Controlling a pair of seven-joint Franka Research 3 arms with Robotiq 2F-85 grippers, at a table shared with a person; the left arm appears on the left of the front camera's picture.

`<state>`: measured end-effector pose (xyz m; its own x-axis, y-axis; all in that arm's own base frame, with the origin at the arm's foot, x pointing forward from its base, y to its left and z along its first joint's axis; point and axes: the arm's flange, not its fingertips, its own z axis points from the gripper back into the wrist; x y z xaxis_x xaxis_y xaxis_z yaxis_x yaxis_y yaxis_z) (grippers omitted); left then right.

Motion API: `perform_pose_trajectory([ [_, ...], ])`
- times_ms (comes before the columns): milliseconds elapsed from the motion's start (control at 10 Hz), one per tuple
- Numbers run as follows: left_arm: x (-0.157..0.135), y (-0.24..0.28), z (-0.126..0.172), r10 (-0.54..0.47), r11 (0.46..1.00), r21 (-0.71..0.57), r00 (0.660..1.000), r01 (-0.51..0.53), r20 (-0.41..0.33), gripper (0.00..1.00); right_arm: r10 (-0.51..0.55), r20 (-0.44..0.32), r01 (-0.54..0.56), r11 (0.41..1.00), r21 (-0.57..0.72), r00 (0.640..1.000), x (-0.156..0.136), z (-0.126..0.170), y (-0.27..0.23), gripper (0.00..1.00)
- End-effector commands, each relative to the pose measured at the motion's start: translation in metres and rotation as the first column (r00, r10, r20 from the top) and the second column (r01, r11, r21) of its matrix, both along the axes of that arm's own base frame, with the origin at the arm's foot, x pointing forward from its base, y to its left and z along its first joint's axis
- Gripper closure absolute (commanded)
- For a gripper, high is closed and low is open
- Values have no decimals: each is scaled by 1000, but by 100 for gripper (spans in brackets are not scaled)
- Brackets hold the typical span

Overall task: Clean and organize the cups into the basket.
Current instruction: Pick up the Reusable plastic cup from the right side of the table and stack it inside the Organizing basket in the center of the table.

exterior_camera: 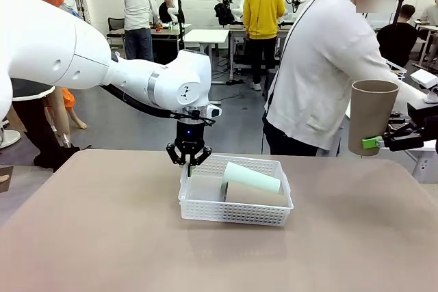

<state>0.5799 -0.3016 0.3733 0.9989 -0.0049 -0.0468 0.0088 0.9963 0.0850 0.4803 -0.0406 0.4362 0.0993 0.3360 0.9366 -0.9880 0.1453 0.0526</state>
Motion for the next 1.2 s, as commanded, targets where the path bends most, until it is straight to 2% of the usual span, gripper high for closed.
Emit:
perform_pose_trajectory([
  [0, 0, 1, 1, 1, 1000, -1, 1000, -1, 2, 97, 53, -10, -54, 990, -132, 999, 5, 22, 27, 21],
  [200, 0, 1, 1, 1, 1000, -1, 1000, -1, 2, 97, 123, -105, -150, 938, -312, 987, 32, 46, 82, 21],
  [400, 0, 1, 1, 1, 1000, -1, 1000, -1, 2, 97, 167, -231, -257, 857, -446, 959, 58, 45, 135, 21],
  [500, 0, 1, 1, 1, 1000, -1, 1000, -1, 2, 97, 172, -291, -306, 799, -517, 941, 73, 42, 169, 21],
  [800, 0, 1, 1, 1, 1000, -1, 1000, -1, 2, 97, 211, -371, -410, 671, -618, 904, 89, 34, 239, 21],
  [1100, 0, 1, 1, 1, 1000, -1, 1000, -1, 2, 97, 213, -425, -465, 569, -678, 880, 98, 15, 289, 21],
])
